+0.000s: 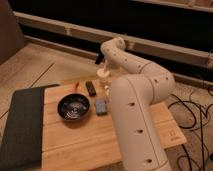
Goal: Place the ceramic cup in the ceramic bowl
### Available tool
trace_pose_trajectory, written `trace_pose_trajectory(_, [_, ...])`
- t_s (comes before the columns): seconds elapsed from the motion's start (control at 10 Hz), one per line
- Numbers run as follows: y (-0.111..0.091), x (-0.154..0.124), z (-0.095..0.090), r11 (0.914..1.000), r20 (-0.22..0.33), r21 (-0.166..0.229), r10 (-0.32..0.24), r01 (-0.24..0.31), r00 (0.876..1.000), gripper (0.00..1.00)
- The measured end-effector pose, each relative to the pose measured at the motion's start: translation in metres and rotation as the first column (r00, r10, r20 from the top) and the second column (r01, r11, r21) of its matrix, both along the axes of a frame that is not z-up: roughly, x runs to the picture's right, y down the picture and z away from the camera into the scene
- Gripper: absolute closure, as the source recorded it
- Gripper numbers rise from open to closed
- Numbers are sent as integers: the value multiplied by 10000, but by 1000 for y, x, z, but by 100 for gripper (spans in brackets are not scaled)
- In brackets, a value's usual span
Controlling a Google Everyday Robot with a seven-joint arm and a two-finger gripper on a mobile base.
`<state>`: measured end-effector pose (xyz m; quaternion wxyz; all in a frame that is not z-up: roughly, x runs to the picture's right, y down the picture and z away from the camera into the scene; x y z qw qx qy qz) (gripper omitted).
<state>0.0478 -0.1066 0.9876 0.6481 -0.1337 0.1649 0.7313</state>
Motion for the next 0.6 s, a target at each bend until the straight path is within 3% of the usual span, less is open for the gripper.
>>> trace_pose_trajectory(0.1, [5, -6, 5, 9997, 130, -244, -12, 15, 9999, 39])
trace_pose_trajectory(0.3, [15, -14, 13, 9976, 314, -686, -100, 122, 9995, 57])
trace_pose_trajectory(0.6, [24, -10, 23, 9931, 195, -1144, -219, 240, 9996, 92])
